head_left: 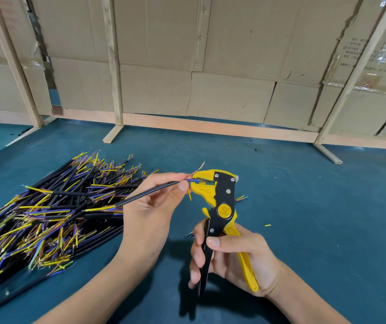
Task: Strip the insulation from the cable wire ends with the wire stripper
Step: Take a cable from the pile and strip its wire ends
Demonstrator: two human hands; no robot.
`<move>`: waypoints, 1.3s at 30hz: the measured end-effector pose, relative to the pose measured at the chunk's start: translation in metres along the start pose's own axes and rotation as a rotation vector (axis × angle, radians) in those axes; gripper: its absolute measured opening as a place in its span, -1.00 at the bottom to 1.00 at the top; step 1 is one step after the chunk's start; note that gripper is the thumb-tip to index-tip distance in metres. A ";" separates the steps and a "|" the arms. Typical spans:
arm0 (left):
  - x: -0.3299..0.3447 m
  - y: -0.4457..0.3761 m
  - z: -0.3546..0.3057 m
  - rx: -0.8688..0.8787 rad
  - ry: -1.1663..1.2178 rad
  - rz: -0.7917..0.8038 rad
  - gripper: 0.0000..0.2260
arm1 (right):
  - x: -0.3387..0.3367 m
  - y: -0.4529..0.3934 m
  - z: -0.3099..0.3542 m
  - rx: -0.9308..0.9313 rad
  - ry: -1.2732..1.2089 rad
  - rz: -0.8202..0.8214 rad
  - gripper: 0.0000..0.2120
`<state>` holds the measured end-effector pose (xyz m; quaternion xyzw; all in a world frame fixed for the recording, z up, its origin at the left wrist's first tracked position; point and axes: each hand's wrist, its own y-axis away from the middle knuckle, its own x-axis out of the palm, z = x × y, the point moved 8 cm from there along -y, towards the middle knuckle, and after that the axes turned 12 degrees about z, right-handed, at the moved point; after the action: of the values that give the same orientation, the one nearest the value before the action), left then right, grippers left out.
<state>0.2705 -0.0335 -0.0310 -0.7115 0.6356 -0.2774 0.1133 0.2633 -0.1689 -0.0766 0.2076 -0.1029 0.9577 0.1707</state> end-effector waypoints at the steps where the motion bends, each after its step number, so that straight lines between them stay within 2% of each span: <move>1: 0.000 0.000 0.000 -0.008 0.004 0.000 -0.89 | -0.001 0.000 0.000 0.001 0.003 -0.006 -0.84; 10: 0.003 0.001 -0.004 -0.019 0.023 0.033 -0.80 | -0.001 0.001 0.002 -0.035 0.007 -0.042 -0.86; 20: 0.002 0.000 -0.003 -0.035 0.033 0.027 -0.84 | 0.001 0.002 0.006 -0.042 0.085 -0.103 -0.83; 27: 0.003 -0.001 0.005 -0.088 -0.018 0.047 -0.91 | -0.013 0.005 0.004 -0.100 0.048 -0.321 -0.69; 33: -0.005 -0.004 0.009 -0.124 0.042 -0.022 -0.92 | -0.011 0.004 0.003 -0.085 0.050 -0.304 -0.73; 36: -0.001 0.004 0.023 -0.233 0.080 -0.072 -0.92 | -0.012 0.005 -0.001 -0.063 0.064 -0.329 -0.70; 39: -0.039 0.000 0.032 -0.299 0.278 -0.333 -0.87 | -0.021 0.015 0.004 -0.137 -0.014 -0.420 -0.72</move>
<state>0.2864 -0.0014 -0.0668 -0.7703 0.5529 -0.2904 -0.1286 0.2770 -0.1895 -0.0834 0.2189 -0.1233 0.8904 0.3796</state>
